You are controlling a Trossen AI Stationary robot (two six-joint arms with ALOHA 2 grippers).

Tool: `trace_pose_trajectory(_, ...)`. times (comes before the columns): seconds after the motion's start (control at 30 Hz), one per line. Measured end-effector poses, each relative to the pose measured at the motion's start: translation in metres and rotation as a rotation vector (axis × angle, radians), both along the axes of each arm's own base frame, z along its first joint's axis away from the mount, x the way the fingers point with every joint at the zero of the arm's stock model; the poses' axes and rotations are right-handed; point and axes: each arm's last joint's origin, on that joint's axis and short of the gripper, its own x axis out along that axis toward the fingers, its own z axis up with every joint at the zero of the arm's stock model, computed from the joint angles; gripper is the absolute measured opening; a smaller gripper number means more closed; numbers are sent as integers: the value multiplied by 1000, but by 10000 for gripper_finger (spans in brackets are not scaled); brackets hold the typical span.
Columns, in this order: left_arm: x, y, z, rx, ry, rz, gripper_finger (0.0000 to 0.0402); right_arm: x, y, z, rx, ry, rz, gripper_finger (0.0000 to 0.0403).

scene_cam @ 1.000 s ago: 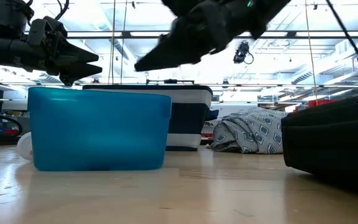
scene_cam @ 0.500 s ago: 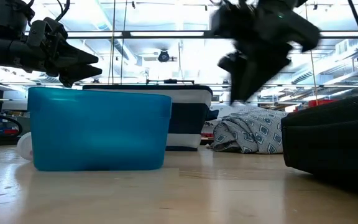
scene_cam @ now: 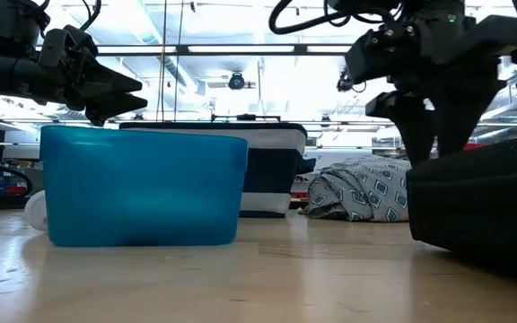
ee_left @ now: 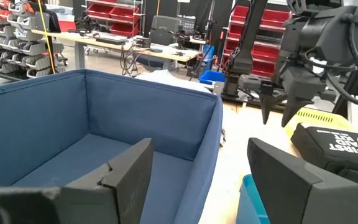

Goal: Pick & place medical supplies in basket/bin
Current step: Put the white gauze in the blue bin

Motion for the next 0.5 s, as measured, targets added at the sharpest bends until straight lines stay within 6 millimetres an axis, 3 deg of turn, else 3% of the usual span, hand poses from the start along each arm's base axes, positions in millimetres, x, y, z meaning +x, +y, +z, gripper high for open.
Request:
trace_pose_trajectory(0.3, 0, 0, 0, 0, 0, 0, 252, -3, 8, -2, 7, 6, -6, 192)
trace_pose_trajectory(0.5, 0, 0, 0, 4, 1, -1, 252, -15, 5, -23, 7, 65, -18, 192)
